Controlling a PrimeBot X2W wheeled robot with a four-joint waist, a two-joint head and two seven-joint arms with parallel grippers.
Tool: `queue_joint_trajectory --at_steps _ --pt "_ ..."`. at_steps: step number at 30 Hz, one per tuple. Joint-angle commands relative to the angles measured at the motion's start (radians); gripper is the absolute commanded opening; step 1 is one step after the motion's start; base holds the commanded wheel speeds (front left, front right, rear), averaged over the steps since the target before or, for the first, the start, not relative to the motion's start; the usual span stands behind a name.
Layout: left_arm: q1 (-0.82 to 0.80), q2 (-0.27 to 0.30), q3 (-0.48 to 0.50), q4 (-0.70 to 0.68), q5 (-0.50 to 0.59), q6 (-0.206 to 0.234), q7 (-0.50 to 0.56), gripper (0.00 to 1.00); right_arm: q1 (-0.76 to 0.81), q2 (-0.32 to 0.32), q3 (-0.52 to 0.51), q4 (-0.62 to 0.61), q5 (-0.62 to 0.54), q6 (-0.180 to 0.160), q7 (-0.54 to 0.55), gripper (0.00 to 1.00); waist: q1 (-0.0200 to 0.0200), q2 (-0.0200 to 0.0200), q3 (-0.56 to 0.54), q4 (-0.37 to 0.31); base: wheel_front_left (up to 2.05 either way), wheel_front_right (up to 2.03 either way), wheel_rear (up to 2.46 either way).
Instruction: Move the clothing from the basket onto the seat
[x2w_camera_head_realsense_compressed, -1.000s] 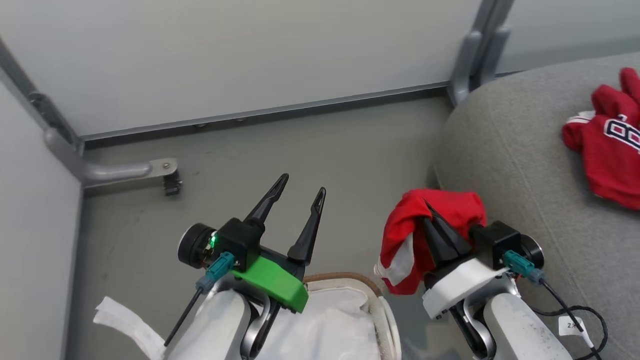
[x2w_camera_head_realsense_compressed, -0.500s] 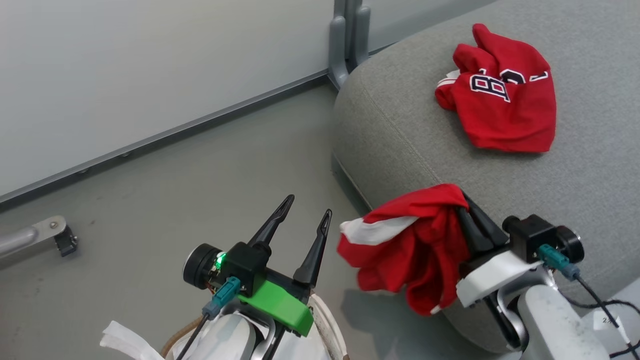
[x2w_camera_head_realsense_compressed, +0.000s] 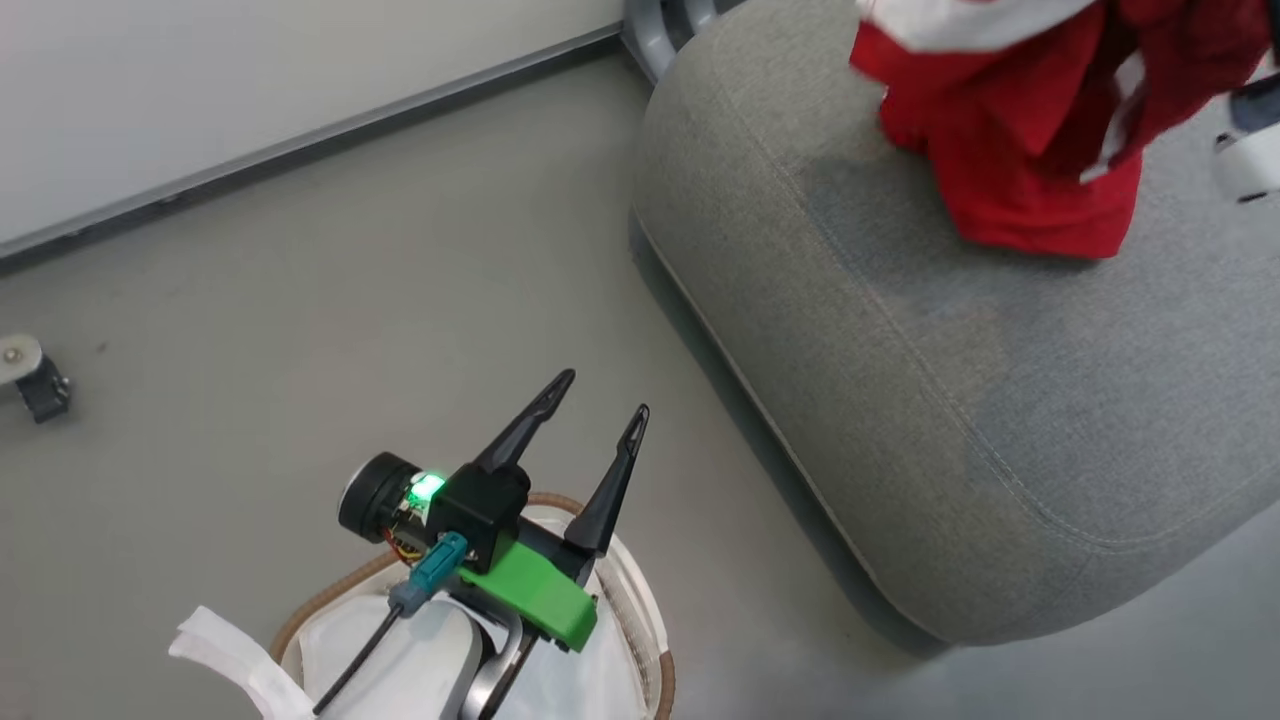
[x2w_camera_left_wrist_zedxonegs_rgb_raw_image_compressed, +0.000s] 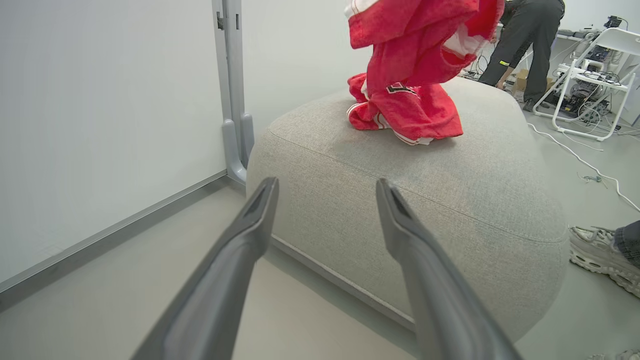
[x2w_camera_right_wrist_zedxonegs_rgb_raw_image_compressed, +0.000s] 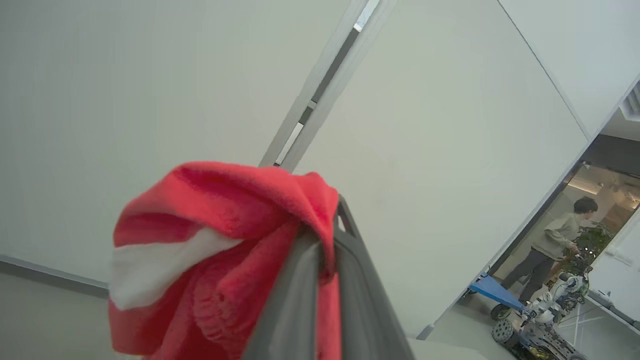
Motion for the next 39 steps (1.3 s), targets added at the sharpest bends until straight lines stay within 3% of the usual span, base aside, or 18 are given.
queue_joint_trajectory --at_steps 1,5,10,18,24,25,27,29,30,35,39 --pt "-0.037 0.021 0.0 -0.004 0.003 -0.003 0.001 1.0 -0.044 -0.025 -0.005 0.024 -0.025 -0.001 -0.002 0.0 0.0 -0.0001 0.113 0.074 0.0 0.0 0.0" --pt "-0.079 0.045 -0.003 -0.019 0.006 -0.003 0.001 1.0 -0.151 -0.088 -0.059 0.113 -0.066 -0.001 0.013 0.0 0.0 -0.0001 0.194 0.121 0.0 0.0 0.0" --pt "-0.131 0.068 -0.039 -0.027 0.008 -0.003 0.001 1.0 -0.185 -0.101 -0.198 0.189 -0.164 -0.001 0.062 0.0 0.0 -0.0001 0.276 0.177 0.0 0.0 0.0" --pt "-0.194 0.065 -0.069 -0.029 -0.006 -0.003 0.001 1.0 -0.102 -0.067 -0.486 0.391 -0.296 -0.001 0.072 0.0 0.0 -0.0001 0.359 0.265 0.0 0.0 0.0" --pt "-0.19 0.074 -0.049 -0.019 -0.011 -0.003 0.001 1.0 -0.025 0.037 -0.665 0.471 -0.363 -0.001 0.031 0.0 0.0 -0.0001 0.362 0.277 0.0 0.0 0.0" --pt "-0.183 0.074 -0.044 -0.015 -0.014 -0.003 0.001 1.0 -0.009 0.055 -0.698 0.478 -0.373 -0.001 0.025 0.06 0.0 -0.0001 0.355 0.274 0.0 0.0 0.0" --pt "-0.174 0.073 -0.037 -0.007 -0.015 -0.003 0.001 1.0 0.022 0.085 -0.743 0.492 -0.394 -0.001 0.012 0.36 0.0 -0.0001 0.34 0.269 0.0 0.0 0.0" --pt "-0.167 0.07 -0.029 0.005 -0.019 -0.003 0.001 1.0 0.055 0.111 -0.778 0.5 -0.408 -0.001 0.003 0.36 0.0 -0.0001 0.322 0.265 0.0 0.0 0.0" --pt "-0.164 0.068 -0.025 0.01 -0.019 -0.003 0.001 1.0 0.069 0.123 -0.787 0.503 -0.412 -0.001 0.001 1.0 0.0 -0.0001 0.312 0.262 0.0 0.0 0.0" --pt "-0.137 0.05 0.009 0.029 -0.024 -0.003 0.001 1.0 0.154 0.169 -0.789 0.444 -0.394 -0.001 -0.002 1.0 0.0 -0.0001 0.25 0.25 0.0 0.0 0.0" --pt "-0.097 0.034 0.057 0.039 -0.023 -0.003 0.001 1.0 0.254 0.232 -0.729 0.358 -0.36 -0.001 -0.002 1.0 0.0 -0.0001 0.191 0.238 0.0 0.0 0.0"
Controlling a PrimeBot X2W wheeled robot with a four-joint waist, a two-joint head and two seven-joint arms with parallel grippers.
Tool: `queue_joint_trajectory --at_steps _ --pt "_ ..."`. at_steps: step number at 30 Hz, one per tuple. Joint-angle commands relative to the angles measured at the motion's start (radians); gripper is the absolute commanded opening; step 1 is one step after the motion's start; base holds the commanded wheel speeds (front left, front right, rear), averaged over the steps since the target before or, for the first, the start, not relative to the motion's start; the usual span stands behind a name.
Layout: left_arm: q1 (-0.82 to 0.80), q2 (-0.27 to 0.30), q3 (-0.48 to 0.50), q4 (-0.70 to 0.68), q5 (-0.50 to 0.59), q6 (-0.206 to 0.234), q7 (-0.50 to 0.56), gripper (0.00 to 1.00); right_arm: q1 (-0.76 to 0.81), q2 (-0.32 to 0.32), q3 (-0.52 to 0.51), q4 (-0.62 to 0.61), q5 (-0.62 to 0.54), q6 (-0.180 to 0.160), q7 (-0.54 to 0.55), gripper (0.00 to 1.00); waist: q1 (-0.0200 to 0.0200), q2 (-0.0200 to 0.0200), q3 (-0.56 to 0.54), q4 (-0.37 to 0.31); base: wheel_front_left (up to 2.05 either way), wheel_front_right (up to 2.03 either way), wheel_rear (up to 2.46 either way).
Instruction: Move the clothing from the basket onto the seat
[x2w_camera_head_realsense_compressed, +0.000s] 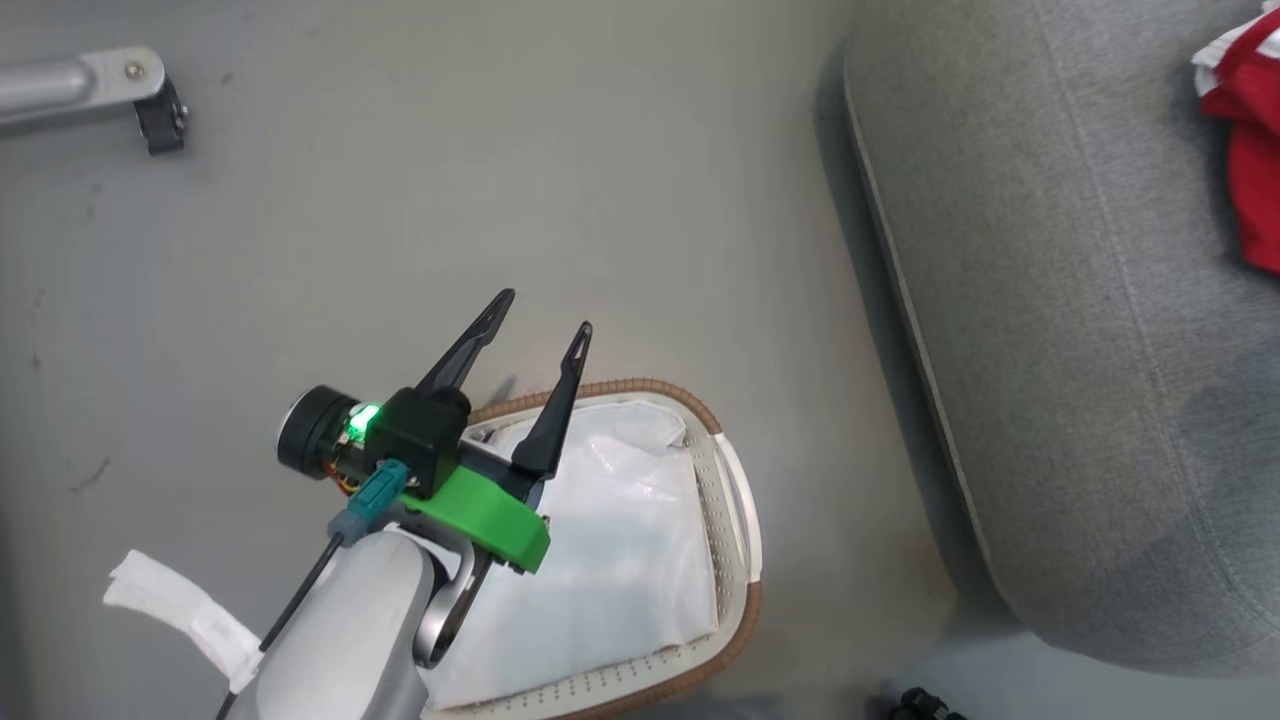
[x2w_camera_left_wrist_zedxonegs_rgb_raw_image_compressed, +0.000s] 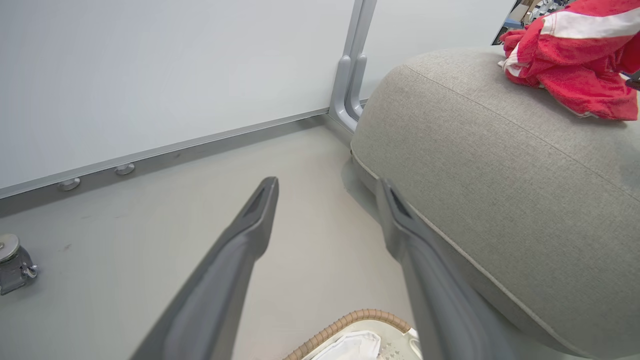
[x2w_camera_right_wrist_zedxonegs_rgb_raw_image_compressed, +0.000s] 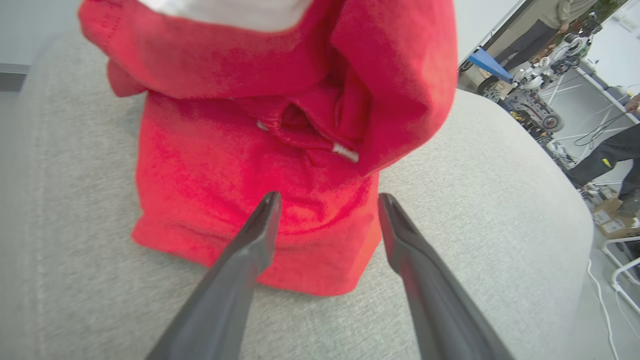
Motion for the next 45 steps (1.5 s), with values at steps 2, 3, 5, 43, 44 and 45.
queue_joint_trajectory --at_steps 2,3,5,43,44,45 --pt "0.041 -0.006 0.037 0.008 0.006 -0.003 0.001 1.0 0.056 0.046 0.041 -0.055 0.031 -0.001 -0.004 1.0 -0.0001 0.0 -0.084 -0.023 0.0 0.0 0.0" --pt "0.052 -0.011 0.052 0.007 0.009 -0.003 0.001 1.0 0.07 0.06 0.061 -0.07 0.043 -0.001 -0.004 1.0 -0.0001 0.0 -0.097 -0.024 0.0 0.0 0.0" --pt "0.078 -0.024 0.091 0.007 0.015 -0.003 0.001 1.0 0.107 0.091 0.122 -0.111 0.07 -0.001 -0.004 1.0 -0.0001 0.0 -0.126 -0.02 0.0 0.0 0.0" --pt "0.39 -0.129 0.491 0.077 0.014 0.0 0.0 0.0 0.409 0.226 0.585 -0.264 0.368 0.0 0.0 0.0 -0.0001 0.0 -0.45 0.159 0.0 0.0 0.0" --pt "0.391 -0.13 0.491 0.086 0.013 0.0 0.001 0.0 0.41 0.228 0.584 -0.256 0.37 0.0 0.002 0.0 -0.0001 0.0 -0.451 0.159 0.0 0.0 0.0" --pt "0.394 -0.131 0.49 0.093 0.013 0.0 0.001 0.0 0.413 0.23 0.584 -0.249 0.369 0.0 0.002 0.0 -0.0001 0.0 -0.451 0.159 0.0 0.0 0.0"
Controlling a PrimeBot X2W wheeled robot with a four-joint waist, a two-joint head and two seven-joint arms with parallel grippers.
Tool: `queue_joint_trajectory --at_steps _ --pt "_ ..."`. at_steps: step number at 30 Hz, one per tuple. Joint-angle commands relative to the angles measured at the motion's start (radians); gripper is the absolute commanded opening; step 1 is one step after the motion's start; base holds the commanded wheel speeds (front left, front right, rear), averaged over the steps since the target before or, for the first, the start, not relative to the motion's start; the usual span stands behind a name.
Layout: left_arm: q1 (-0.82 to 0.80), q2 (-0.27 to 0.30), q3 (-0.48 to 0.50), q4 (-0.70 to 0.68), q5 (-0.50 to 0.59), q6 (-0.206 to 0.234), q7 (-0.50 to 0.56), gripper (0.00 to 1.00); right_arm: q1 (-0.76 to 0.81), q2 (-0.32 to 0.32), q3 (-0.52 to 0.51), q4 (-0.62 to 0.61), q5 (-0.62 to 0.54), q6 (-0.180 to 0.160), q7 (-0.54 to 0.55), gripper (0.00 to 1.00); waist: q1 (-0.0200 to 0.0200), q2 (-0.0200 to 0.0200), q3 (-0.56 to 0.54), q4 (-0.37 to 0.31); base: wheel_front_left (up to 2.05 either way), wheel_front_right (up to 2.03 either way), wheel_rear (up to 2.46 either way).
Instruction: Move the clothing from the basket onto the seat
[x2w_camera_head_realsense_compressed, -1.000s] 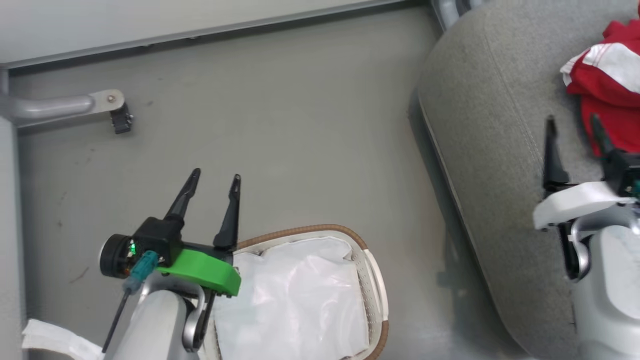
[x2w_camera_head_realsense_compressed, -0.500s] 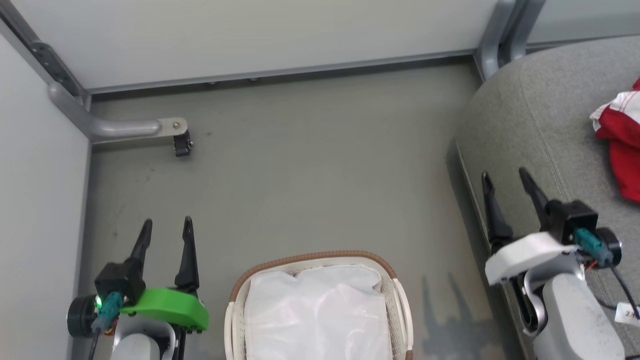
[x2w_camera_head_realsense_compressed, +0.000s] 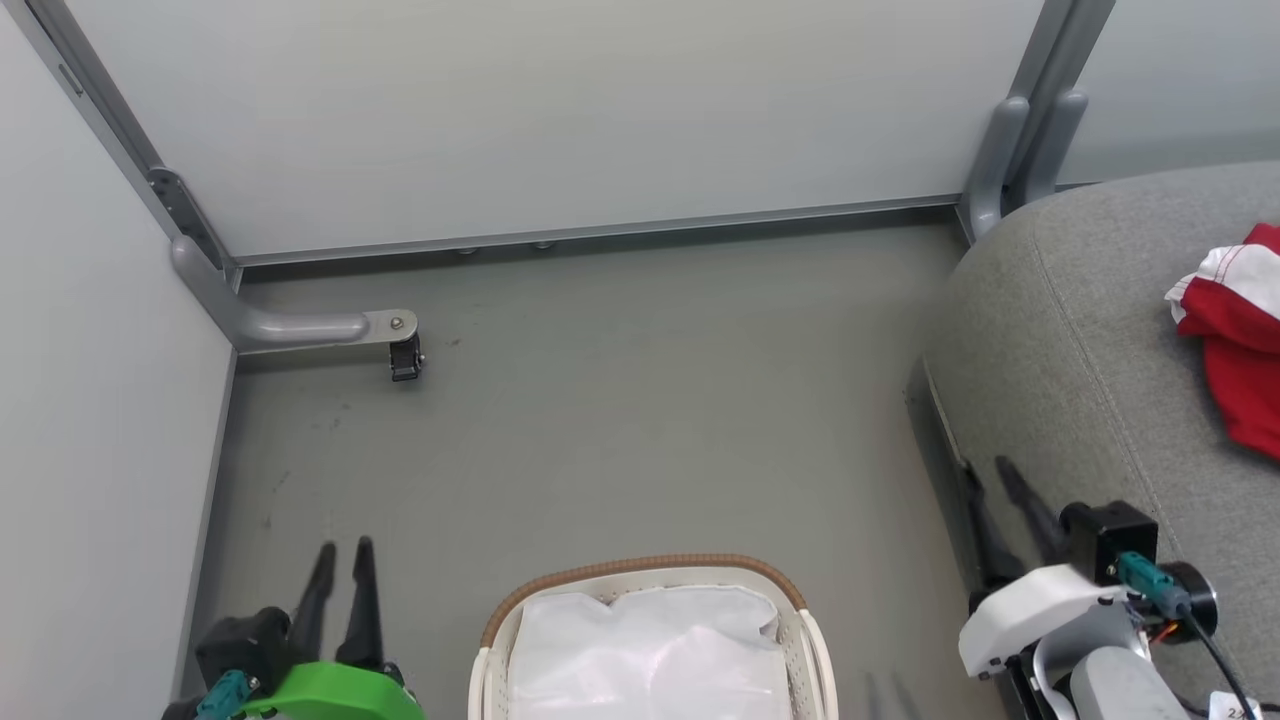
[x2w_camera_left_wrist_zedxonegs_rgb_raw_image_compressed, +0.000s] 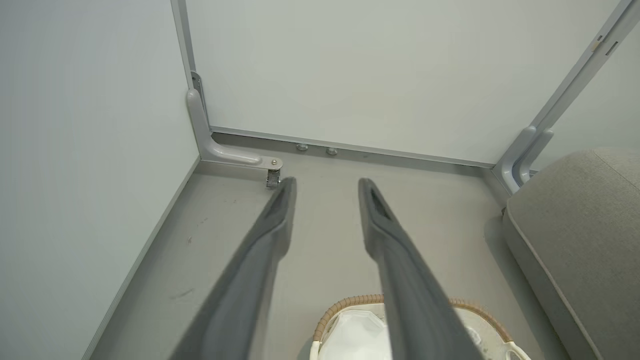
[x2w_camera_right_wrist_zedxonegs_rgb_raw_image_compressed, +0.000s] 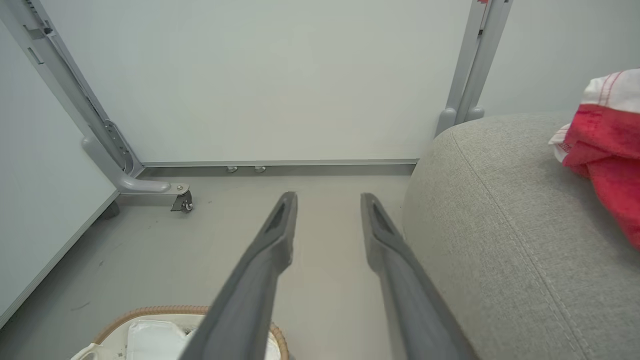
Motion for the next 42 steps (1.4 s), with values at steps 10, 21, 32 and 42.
queue_joint_trajectory --at_steps 10,21,32,42 --pt "-0.007 -0.001 0.018 -0.011 -0.159 0.0 0.045 0.0 0.004 0.001 -0.021 -0.006 0.176 0.0 0.053 0.0 0.0001 0.0 -0.004 0.003 0.0 0.0 0.0" --pt "-0.019 0.0 0.038 -0.034 -0.337 -0.001 0.096 0.0 0.017 0.0 -0.028 -0.037 0.377 0.0 0.097 0.0 0.0001 0.0 -0.01 0.007 0.0 0.0 0.0" --pt "-0.031 0.0 0.056 -0.053 -0.493 -0.001 0.141 0.0 0.023 -0.001 -0.04 -0.06 0.554 0.0 0.141 0.0 0.0001 0.0 -0.015 0.011 0.0 0.0 0.0" --pt "-0.038 0.001 0.07 -0.069 -0.619 -0.001 0.176 0.0 0.028 -0.002 -0.049 -0.077 0.695 0.0 0.176 0.0 0.0001 0.0 -0.019 0.014 0.0 0.0 0.0"
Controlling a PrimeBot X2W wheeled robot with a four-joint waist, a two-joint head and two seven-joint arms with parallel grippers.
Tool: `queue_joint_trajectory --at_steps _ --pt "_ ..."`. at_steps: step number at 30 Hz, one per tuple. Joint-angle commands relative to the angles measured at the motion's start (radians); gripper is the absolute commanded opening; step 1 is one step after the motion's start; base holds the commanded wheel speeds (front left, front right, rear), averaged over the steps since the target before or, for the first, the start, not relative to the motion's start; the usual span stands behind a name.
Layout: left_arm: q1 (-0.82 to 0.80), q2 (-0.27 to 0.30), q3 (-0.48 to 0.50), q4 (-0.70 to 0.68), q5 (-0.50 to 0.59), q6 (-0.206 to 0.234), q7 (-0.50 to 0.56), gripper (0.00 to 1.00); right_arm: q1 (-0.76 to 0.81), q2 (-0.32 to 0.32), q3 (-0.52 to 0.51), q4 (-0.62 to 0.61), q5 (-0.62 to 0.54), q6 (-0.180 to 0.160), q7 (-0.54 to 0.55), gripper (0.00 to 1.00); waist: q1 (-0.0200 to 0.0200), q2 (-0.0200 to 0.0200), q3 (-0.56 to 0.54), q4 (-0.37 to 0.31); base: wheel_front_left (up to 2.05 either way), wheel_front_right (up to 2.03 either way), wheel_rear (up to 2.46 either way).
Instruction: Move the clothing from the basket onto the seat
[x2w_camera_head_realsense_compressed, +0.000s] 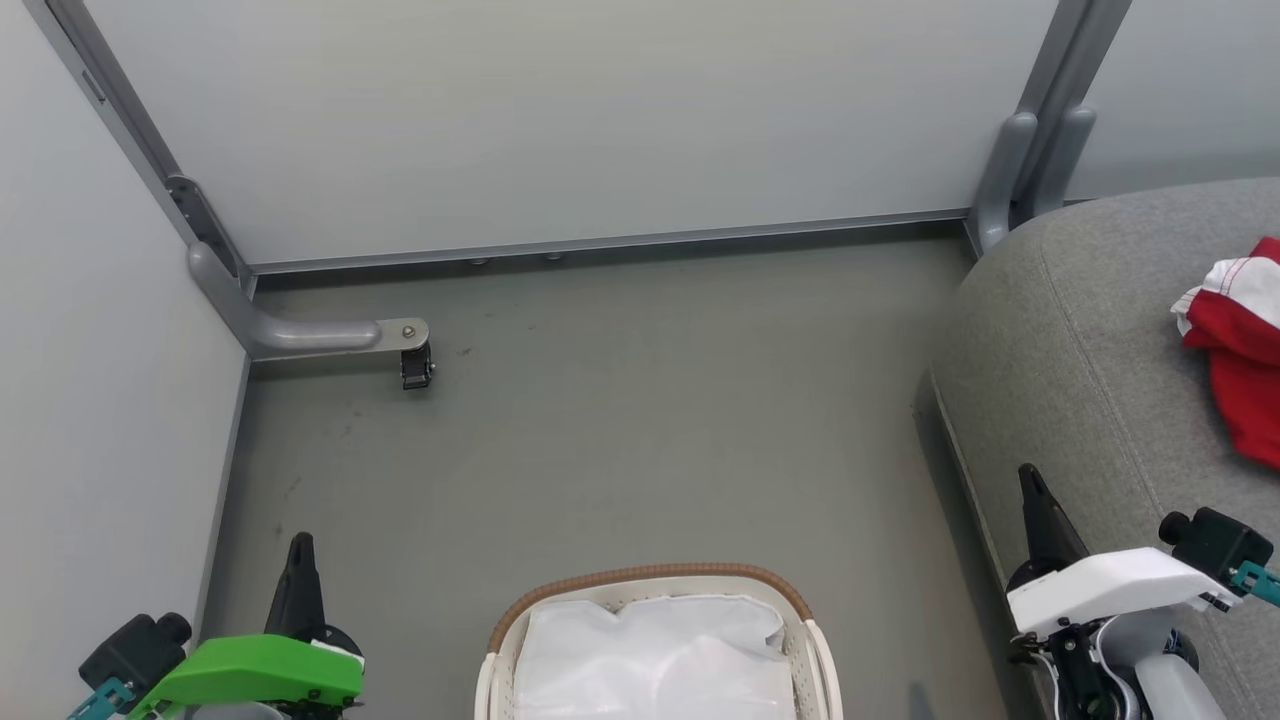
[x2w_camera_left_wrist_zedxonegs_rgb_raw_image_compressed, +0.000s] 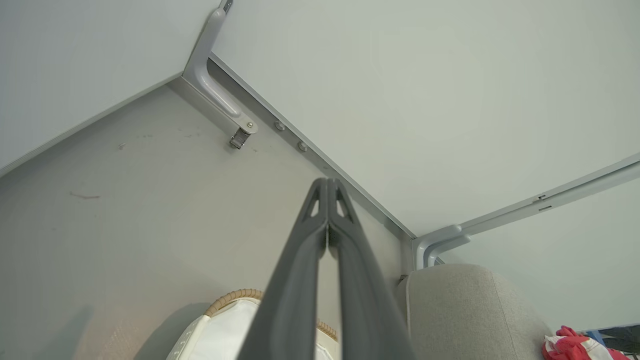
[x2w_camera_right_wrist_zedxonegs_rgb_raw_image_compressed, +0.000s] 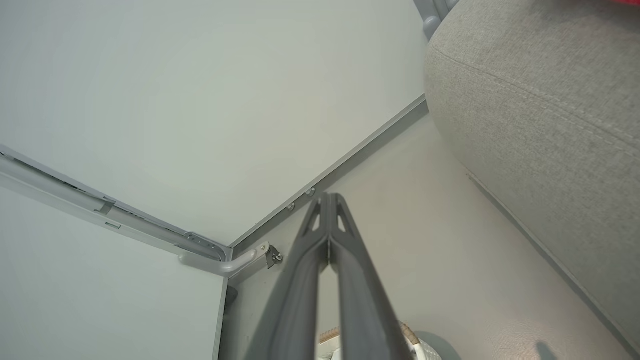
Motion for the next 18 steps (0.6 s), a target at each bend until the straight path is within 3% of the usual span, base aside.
queue_joint_trajectory --at_steps 1,18 --pt "-0.029 0.006 0.007 -0.017 -0.033 -0.001 0.006 0.0 -0.002 -0.007 -0.005 -0.019 0.035 0.0 0.008 0.0 0.0 0.0 -0.001 0.001 0.0 0.0 0.0" --pt "-0.041 0.007 0.028 -0.041 -0.219 -0.002 0.06 0.0 0.007 -0.009 -0.02 -0.044 0.245 0.0 0.061 0.0 0.0 0.0 -0.009 0.006 0.0 0.0 0.0"
